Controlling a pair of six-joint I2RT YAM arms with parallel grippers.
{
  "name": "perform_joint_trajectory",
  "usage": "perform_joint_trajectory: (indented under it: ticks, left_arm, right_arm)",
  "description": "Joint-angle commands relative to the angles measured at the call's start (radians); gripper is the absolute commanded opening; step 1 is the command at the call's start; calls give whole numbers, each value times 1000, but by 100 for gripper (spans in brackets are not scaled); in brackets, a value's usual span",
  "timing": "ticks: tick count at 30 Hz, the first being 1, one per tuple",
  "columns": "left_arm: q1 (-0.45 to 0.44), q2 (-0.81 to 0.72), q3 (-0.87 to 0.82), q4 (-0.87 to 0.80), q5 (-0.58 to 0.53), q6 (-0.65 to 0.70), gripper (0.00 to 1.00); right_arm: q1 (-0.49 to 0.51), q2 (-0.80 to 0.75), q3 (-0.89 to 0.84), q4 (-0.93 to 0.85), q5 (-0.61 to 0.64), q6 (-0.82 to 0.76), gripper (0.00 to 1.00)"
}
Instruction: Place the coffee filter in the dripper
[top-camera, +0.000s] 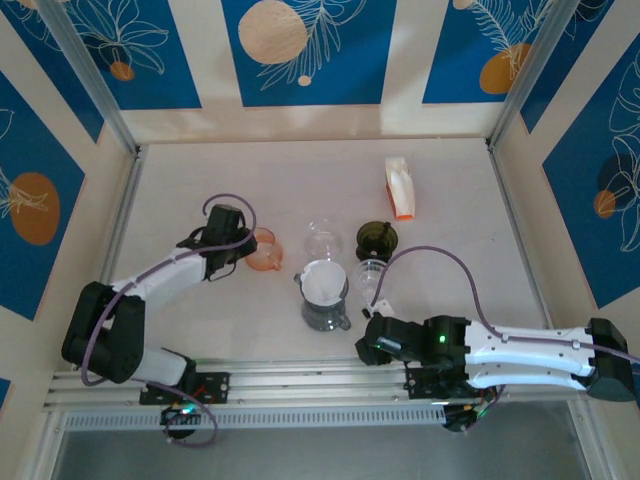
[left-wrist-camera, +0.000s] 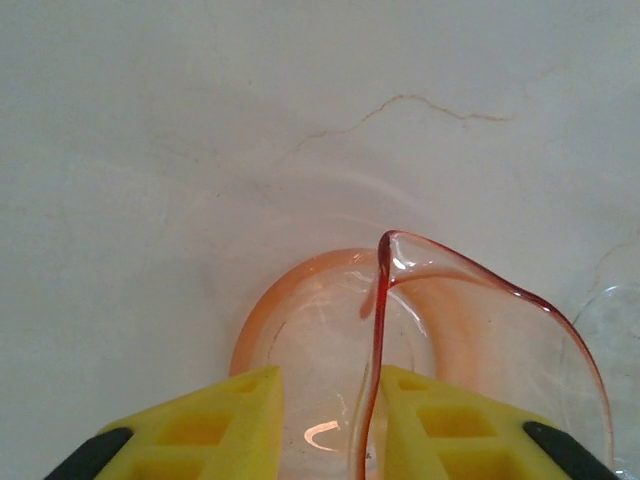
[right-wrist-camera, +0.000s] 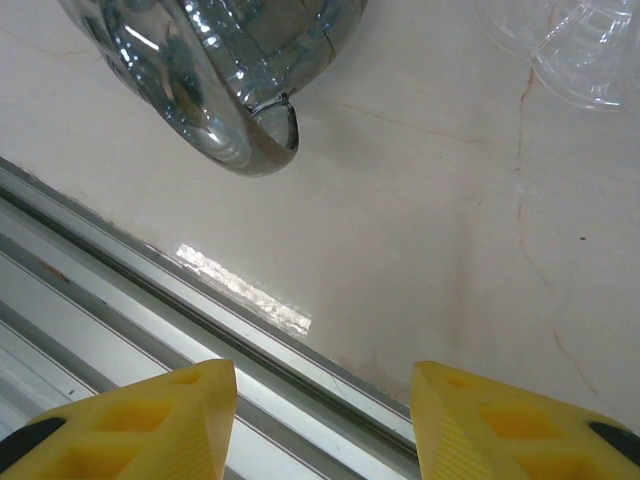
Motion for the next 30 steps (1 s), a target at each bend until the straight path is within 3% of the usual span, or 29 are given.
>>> perform_joint_trajectory:
  ticks: [1,14,30]
  left_arm:
    - [9,18,45,-81,-6,22,26]
    - [9,-12,50,-160,12,42,1]
    - [9,-247,5,-386,28,79,0]
  right_arm:
    - [-26,-17,-17,54,-37,-37,52]
    - [-140,11,-64,211,-152,-140,53]
    - [-236,136,-132,522,-234,-199,53]
